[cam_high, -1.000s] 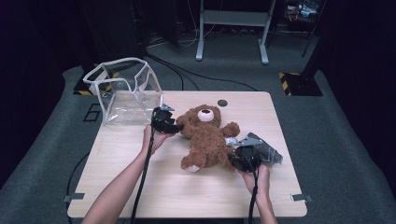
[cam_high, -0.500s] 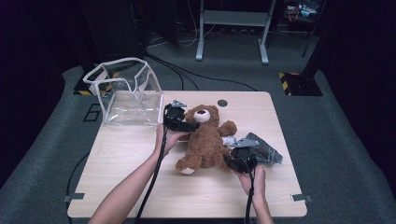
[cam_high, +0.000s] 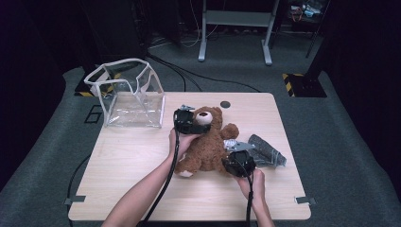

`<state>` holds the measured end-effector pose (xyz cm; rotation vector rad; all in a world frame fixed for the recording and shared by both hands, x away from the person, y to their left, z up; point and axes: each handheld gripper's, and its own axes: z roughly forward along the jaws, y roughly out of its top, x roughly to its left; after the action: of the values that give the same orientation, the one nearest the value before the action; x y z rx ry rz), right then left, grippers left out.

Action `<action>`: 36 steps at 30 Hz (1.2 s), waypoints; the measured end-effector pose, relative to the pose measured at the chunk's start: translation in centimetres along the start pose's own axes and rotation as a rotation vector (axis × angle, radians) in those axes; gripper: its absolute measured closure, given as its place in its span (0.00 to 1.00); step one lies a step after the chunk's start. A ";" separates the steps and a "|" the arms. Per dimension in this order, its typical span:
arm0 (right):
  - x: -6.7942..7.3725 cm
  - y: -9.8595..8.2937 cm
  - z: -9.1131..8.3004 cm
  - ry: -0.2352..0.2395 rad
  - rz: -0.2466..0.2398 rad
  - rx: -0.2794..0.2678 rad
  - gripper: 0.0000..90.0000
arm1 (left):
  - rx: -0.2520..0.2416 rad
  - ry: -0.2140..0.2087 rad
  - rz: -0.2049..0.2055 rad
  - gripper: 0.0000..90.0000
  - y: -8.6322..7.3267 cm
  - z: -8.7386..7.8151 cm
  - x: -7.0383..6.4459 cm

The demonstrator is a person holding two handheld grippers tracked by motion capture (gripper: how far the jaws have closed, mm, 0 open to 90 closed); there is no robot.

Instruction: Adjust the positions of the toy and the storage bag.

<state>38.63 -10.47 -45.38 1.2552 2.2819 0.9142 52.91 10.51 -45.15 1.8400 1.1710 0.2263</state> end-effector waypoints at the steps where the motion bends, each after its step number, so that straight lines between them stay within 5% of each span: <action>1: 0.2 0.0 0.1 0.003 0.013 0.001 0.77 | -0.002 0.007 -0.005 0.12 -0.1 0.3 -0.1; 9: 0.7 0.0 0.7 0.009 -0.018 0.011 0.77 | 0.012 0.060 -0.038 0.04 -0.6 1.7 0.0; 19: 0.6 -0.2 1.4 0.024 -0.010 0.010 0.77 | 0.069 0.066 -0.009 0.03 -1.3 3.1 0.3; 22: 0.5 -0.3 1.4 0.027 -0.005 0.001 0.76 | 0.082 0.058 -0.003 0.09 -1.5 3.3 0.5; 26: 0.5 -0.3 1.3 0.026 0.013 -0.006 0.73 | 0.072 0.051 0.000 0.29 -1.8 3.5 0.4; 31: -0.7 -0.7 0.4 0.028 0.044 -0.060 0.48 | 0.050 0.045 0.056 0.51 -1.8 3.5 0.1; 34: -1.7 -1.5 -0.9 0.025 0.087 -0.113 0.23 | 0.028 0.050 0.050 0.57 -2.0 3.4 0.0; 36: -2.4 -2.4 -1.7 0.017 0.102 -0.138 0.15 | 0.024 0.047 0.053 0.59 -2.0 3.3 0.0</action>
<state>37.46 -14.10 -45.79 1.3171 2.1435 1.1027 53.55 8.83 -48.61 1.8971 1.1625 0.2883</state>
